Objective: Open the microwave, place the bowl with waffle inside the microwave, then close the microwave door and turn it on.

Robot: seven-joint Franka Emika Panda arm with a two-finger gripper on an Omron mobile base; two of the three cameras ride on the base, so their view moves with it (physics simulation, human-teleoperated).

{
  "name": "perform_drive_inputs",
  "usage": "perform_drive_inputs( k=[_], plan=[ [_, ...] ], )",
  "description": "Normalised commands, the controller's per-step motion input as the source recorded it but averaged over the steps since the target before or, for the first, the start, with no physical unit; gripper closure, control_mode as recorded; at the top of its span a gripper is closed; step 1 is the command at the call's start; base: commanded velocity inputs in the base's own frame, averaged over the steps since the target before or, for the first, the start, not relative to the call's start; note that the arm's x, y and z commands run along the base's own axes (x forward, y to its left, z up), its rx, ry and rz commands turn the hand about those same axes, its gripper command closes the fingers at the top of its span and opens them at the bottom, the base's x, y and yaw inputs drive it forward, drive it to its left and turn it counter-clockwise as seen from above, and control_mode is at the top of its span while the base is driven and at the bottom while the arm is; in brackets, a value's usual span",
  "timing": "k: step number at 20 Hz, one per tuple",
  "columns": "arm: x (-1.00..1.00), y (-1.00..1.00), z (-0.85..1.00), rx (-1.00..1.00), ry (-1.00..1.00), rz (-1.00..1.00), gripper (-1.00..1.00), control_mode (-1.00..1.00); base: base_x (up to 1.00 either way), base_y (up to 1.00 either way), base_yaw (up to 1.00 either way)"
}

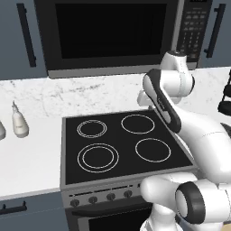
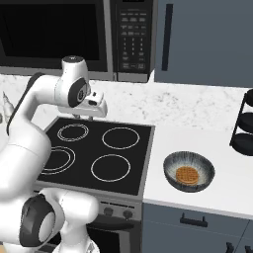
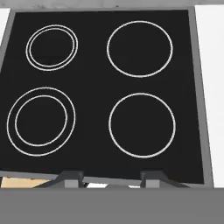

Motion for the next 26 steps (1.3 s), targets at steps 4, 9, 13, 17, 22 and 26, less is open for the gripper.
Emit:
perform_drive_inputs(
  k=[4, 9, 13, 17, 22, 26],
  plan=[
    [-0.59, 0.0, 0.05, 0.0, -0.17, 0.01, -1.0, -1.0, 0.0, 0.0, 0.0],
    [-0.34, -0.38, 0.55, 0.05, -0.43, 0.08, -1.0, -1.0, 0.0, 0.0, 0.0],
    [0.0, -0.41, 0.71, 0.04, -0.4, 0.0, -1.0, -1.0, 0.0, 0.0, 0.0],
    [0.0, -0.13, 0.5, 0.0, -0.41, 0.0, -1.0, -1.0, 0.0, 0.0, 0.0],
    [0.03, -0.03, 0.19, 0.0, -0.34, 0.0, -1.0, -1.0, 0.0, 0.0, 0.0],
    [0.07, -0.13, 0.0, 0.0, -0.25, 0.0, -1.0, -1.0, 0.0, 0.0, 0.0]
  ],
)
